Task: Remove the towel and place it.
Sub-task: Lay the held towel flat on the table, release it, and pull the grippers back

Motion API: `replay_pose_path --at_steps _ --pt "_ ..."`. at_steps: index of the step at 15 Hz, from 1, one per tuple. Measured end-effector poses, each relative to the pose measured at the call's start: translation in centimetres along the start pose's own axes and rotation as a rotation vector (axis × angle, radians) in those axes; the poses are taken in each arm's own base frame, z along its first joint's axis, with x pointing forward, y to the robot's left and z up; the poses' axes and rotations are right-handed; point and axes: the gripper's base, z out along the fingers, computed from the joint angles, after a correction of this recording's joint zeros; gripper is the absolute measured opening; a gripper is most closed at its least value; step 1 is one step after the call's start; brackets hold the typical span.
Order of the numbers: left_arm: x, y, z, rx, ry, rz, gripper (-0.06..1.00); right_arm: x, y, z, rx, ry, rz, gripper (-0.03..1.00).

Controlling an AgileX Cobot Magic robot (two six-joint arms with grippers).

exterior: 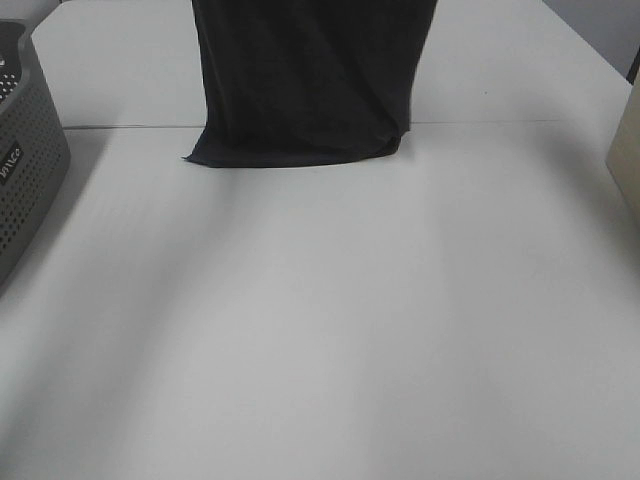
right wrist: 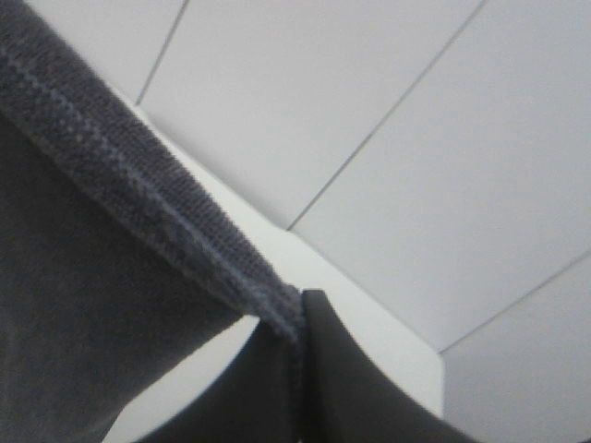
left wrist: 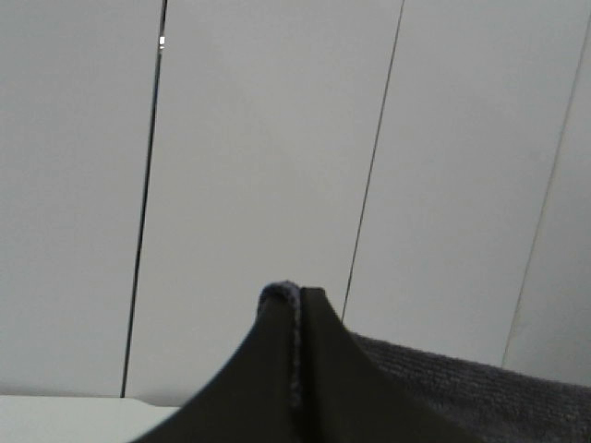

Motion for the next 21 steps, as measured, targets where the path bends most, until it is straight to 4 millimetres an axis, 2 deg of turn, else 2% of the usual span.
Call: replay_pose_path --at_steps 5,7,9,11,13,14,15,16,18,19,21 --pt "0.0 1.2 -3.3 -0.054 0.079 0.023 0.00 0.5 2.1 -1.0 -0.290 0.061 -0.041 0.01" --pt "-0.3 0.9 -5.5 -0.015 0.122 0.029 0.00 0.9 2.2 -2.0 -0.338 0.138 -0.061 0.01" --pt "-0.5 0.7 -7.9 0.015 0.160 0.030 0.00 0.3 1.7 -3.8 -0.345 0.159 -0.077 0.01" --pt "-1.5 0.2 -10.7 0.058 0.171 0.035 0.00 -0.7 1.0 -6.7 -0.359 0.181 -0.089 0.01" --pt "-2.6 -0.2 -14.3 0.118 0.182 0.035 0.00 -1.4 0.7 -9.7 -0.405 0.214 -0.093 0.01" --pt "-2.6 -0.2 -16.2 0.135 0.199 0.024 0.00 -1.8 0.6 -10.8 -0.415 0.208 -0.084 0.01" --pt "-1.7 0.0 -18.9 0.145 0.237 -0.016 0.00 -2.1 0.8 -11.8 -0.438 0.205 -0.059 0.01" --pt "-1.7 0.1 -20.5 0.146 0.242 -0.032 0.00 -2.2 1.2 -12.8 -0.461 0.197 -0.049 0.01" --pt "-1.6 0.3 -23.4 0.159 0.245 -0.057 0.00 -1.0 2.6 -14.8 -0.534 0.233 -0.020 0.01" --pt "-1.4 0.3 -24.7 0.173 0.252 -0.077 0.00 0.5 3.9 -15.8 -0.584 0.281 -0.004 0.01" --pt "-0.1 0.4 -27.2 0.209 0.287 -0.117 0.00 2.9 5.9 -19.0 -0.562 0.259 0.046 0.01"
